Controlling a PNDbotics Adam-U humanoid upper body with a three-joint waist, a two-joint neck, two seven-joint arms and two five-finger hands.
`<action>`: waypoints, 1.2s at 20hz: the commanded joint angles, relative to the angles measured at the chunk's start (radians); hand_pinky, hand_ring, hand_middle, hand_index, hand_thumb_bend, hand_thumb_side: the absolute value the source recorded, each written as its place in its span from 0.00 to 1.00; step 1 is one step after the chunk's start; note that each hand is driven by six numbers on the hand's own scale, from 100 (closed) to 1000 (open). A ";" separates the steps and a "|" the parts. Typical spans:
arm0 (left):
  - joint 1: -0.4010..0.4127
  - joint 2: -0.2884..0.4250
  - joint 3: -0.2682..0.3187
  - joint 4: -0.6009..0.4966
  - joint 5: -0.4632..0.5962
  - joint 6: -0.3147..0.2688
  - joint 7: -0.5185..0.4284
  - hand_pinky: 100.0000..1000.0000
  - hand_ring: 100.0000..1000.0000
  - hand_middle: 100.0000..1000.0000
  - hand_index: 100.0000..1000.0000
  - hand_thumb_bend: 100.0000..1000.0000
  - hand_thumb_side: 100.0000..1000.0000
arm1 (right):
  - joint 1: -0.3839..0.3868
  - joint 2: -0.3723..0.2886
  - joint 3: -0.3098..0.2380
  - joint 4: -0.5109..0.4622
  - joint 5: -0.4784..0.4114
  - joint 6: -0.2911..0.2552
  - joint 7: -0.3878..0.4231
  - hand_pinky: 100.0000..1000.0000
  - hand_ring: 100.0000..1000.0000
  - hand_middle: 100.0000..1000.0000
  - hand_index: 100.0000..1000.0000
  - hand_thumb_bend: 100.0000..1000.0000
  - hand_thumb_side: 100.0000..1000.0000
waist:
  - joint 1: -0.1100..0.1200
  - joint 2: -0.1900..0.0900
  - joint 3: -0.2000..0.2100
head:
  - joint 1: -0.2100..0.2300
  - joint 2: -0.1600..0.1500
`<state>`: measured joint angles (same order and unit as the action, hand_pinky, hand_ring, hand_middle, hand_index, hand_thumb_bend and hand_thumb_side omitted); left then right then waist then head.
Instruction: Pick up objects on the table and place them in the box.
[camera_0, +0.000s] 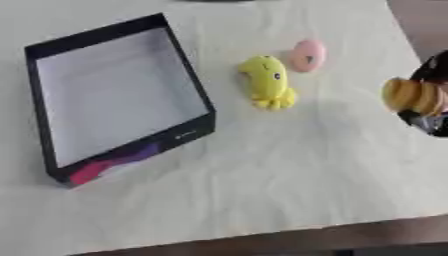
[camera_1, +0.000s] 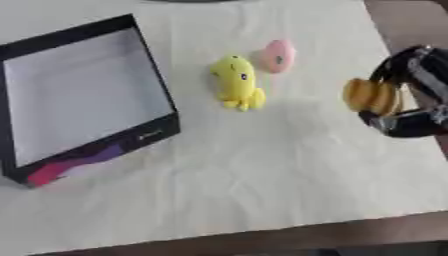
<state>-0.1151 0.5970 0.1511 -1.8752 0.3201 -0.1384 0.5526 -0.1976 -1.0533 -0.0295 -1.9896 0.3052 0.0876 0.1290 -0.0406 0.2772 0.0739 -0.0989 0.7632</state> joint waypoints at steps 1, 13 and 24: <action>-0.011 0.016 0.002 -0.020 0.002 0.002 -0.008 0.75 0.83 0.86 0.85 0.35 0.64 | -0.149 -0.063 0.020 -0.010 -0.047 -0.032 0.025 0.60 0.49 0.40 0.58 0.30 0.00 | -0.002 -0.034 0.009 | 0.002 0.005; -0.028 0.011 -0.018 -0.014 0.016 0.008 -0.030 0.75 0.84 0.86 0.85 0.36 0.63 | -0.853 0.383 0.294 0.019 0.150 0.167 0.331 0.60 0.49 0.40 0.58 0.29 0.00 | 0.000 -0.058 0.038 | -0.037 -0.016; -0.060 0.047 -0.003 -0.037 0.003 -0.002 -0.020 0.75 0.84 0.86 0.85 0.36 0.60 | -0.974 0.724 0.415 0.391 0.404 0.088 0.371 0.60 0.49 0.41 0.58 0.29 0.00 | 0.009 -0.058 0.088 | -0.084 -0.006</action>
<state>-0.1635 0.6027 0.1317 -1.8908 0.3269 -0.1363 0.5298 -1.1462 -0.3502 0.3851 -1.6286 0.6827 0.1892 0.5023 -0.0403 0.2571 0.1614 -0.1757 0.7596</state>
